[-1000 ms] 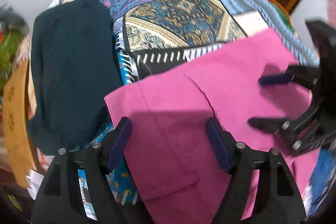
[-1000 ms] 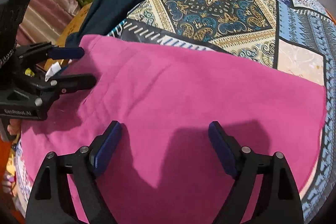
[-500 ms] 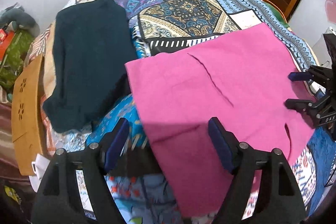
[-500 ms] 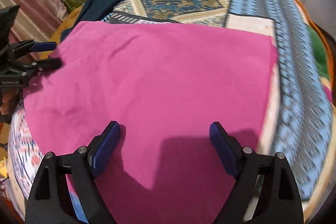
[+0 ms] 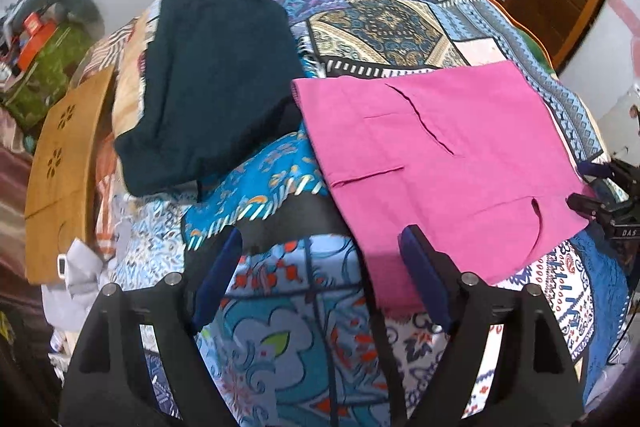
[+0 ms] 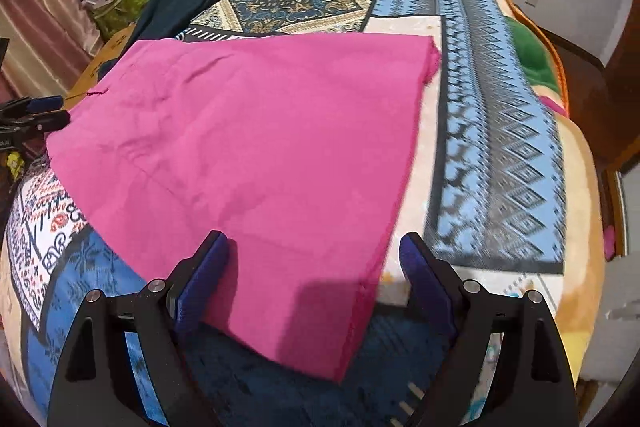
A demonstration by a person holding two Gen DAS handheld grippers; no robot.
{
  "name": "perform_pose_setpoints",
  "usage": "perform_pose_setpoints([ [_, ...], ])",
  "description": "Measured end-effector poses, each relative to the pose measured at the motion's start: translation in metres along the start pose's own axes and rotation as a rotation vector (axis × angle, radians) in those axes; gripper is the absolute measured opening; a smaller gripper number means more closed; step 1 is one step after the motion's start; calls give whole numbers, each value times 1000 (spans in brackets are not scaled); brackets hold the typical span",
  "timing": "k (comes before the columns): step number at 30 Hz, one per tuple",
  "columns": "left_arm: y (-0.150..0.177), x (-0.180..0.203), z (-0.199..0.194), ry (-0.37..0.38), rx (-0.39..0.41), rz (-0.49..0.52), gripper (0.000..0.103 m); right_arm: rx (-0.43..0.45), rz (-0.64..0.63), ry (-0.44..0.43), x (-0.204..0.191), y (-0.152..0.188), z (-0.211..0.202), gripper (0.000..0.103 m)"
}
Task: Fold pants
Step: 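Lay the pants down, open both tools and pull them back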
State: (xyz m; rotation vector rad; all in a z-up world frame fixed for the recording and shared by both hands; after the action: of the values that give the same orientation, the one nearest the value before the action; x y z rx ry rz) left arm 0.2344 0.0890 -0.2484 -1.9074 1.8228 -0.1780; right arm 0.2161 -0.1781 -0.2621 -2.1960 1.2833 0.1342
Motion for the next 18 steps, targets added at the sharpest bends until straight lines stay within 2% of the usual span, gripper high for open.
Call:
perform_pose_setpoints([
  [4, 1, -10, -19, -15, 33, -68, 82, 14, -19, 36, -5, -2, -9, 85],
  [10, 0, -10, -54, 64, 79, -209, 82, 156, -97, 40, -36, -23, -35, 85],
  [14, 6, 4, -59, 150, 53, -254, 82, 247, -134, -2, -63, -36, -38, 85],
  [18, 19, 22, -53, 242, -15, -271, 81, 251, -158, -12, -75, -40, -20, 85],
])
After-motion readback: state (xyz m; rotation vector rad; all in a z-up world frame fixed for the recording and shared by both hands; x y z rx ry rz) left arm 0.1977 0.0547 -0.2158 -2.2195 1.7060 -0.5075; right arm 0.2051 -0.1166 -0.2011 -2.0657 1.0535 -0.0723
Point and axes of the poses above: each gripper's, at about its wrist camera, not at the fingertips, and z roughly the way its jaws point, x to its right, y to its underside, the point moved 4 cm from there along z, roughly the way its jaws point, and after that the axes turned 13 degrees about -y, right-handed, at the moved point
